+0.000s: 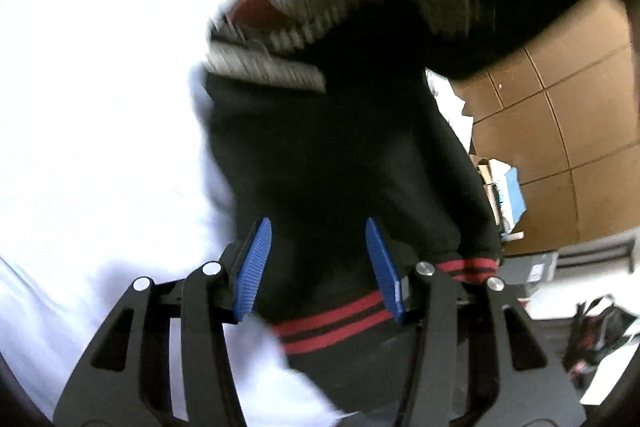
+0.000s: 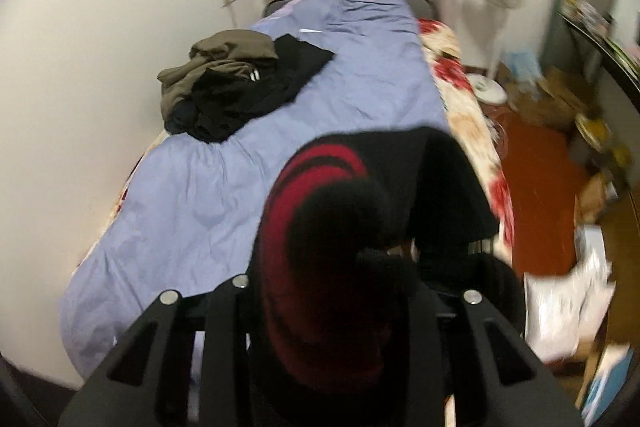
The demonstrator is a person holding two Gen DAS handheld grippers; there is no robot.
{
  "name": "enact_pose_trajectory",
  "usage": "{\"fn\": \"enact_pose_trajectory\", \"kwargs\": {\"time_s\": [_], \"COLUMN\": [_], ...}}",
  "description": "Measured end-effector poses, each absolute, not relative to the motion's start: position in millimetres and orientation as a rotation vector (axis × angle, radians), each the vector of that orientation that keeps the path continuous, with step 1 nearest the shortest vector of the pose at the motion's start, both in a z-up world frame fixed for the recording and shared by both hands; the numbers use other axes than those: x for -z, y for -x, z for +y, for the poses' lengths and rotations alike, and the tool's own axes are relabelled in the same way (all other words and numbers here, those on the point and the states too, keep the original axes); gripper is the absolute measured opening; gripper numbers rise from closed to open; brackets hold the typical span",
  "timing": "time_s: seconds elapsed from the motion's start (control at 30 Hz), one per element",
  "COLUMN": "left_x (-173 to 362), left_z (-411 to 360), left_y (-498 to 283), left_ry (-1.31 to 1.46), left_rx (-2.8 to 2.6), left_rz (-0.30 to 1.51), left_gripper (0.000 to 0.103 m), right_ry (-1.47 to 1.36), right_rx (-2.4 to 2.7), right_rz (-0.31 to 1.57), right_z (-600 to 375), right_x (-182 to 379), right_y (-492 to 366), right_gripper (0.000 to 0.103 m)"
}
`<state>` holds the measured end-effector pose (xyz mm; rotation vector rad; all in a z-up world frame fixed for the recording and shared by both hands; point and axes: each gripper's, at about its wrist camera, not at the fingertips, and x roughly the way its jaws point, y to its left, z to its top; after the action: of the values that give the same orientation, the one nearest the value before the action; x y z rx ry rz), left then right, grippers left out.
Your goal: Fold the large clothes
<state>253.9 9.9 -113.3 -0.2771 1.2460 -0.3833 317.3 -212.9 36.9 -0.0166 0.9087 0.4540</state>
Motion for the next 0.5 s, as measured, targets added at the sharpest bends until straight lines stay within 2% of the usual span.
{"fn": "enact_pose_trajectory", "kwargs": {"time_s": [0.17,0.23,0.37,0.5], "left_x": [64.2,45.7,22.6,37.9], "left_z": [34.6,24.9,-26.1,-94.2], "left_y": [-311.0,-346.0,-411.5,-452.2], "left_ry": [0.120,0.060,-0.057,-0.118], "left_rx": [0.409,0.452,0.543,0.660], "left_rz": [1.143,1.103,1.039,1.058], "left_gripper": [0.049,0.049,0.049,0.049], "right_ry": [-0.032,-0.054,-0.109,-0.150], "right_rx": [-0.402,-0.398,-0.401,-0.364], "right_rz": [0.926,0.924,0.976,1.021], "right_z": [-208.7,-203.5,-193.2,-205.1], "right_x": [3.7,14.8,46.6,82.7], "right_y": [-241.4,-216.9,-184.8,-175.5], "right_gripper": [0.029,0.022,0.018,0.017]}}
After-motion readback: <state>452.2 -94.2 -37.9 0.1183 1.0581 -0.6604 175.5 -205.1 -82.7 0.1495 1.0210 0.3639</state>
